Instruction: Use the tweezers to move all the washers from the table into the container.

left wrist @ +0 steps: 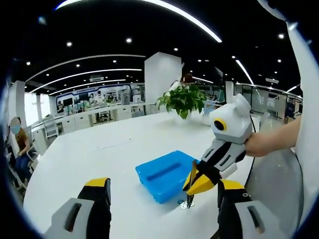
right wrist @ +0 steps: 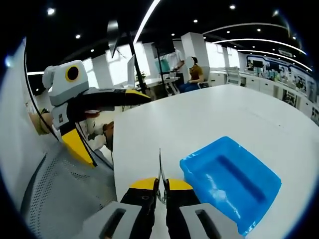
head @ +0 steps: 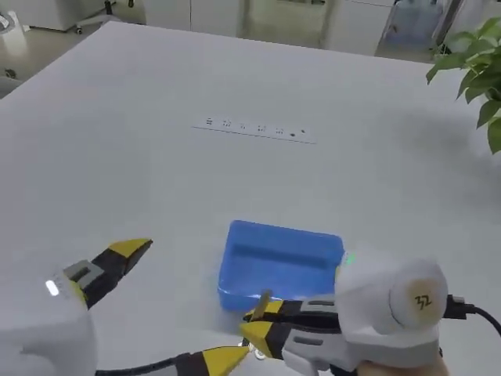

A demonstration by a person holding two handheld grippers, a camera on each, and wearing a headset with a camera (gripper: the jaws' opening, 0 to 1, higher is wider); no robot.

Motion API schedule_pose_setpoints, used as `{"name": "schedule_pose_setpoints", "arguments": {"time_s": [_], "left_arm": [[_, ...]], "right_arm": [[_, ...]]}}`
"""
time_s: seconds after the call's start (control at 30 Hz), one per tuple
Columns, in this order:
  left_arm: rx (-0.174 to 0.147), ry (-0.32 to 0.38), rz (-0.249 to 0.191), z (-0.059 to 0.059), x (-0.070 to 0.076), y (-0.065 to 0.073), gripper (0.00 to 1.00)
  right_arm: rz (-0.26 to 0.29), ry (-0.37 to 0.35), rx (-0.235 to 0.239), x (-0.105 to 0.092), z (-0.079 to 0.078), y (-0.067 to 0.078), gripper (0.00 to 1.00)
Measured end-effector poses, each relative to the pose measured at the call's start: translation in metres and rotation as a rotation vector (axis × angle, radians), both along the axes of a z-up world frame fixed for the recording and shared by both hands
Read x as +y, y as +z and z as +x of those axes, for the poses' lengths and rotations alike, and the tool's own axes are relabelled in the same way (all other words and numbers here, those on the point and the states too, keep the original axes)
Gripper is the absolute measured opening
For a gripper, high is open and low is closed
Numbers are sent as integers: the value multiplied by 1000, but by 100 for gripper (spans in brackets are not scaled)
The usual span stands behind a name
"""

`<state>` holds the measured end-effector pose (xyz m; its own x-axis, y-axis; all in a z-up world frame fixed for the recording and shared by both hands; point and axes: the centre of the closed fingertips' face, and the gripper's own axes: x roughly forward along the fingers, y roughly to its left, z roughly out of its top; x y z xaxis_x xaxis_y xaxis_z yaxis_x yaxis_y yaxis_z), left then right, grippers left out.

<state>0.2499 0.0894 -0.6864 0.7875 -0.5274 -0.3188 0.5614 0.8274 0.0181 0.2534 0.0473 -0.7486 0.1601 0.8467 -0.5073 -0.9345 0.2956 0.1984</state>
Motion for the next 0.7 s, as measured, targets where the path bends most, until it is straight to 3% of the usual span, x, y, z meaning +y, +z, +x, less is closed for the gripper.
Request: {"name": "schedule_pose_setpoints", "arguments": {"time_s": [0.03,0.07,0.13,0.17,0.27,0.33,0.43,0.47,0.6,0.7], "left_arm": [[0,5,-24,-1,-1,0,92],[-2,10,-82,-2,-4,2,93],[-14,35,-158,-2,-5,5,96],[-23,47,-180,-2,-5,6,96],[-55,70,-189,-2,-3,7,97],[-111,64,-180,-1,-4,12,98],[-157,47,-260,-1,-9,28,98],[-190,51,-285,-1,-8,35,98],[-193,121,-308,3,8,34,99],[-167,151,-316,5,14,29,99]], "right_arm": [[5,-8,-4,-2,1,3,2],[12,-16,-4,-4,2,8,2],[19,-37,-21,-9,7,15,2],[20,-42,-24,-11,8,18,2],[31,-70,-46,-17,16,29,2],[36,-98,-61,-23,23,36,2],[37,-158,-75,-32,36,41,2],[38,-177,-73,-35,40,41,2],[41,-260,-73,-49,60,41,2],[26,-335,-55,-61,77,35,2]]}}
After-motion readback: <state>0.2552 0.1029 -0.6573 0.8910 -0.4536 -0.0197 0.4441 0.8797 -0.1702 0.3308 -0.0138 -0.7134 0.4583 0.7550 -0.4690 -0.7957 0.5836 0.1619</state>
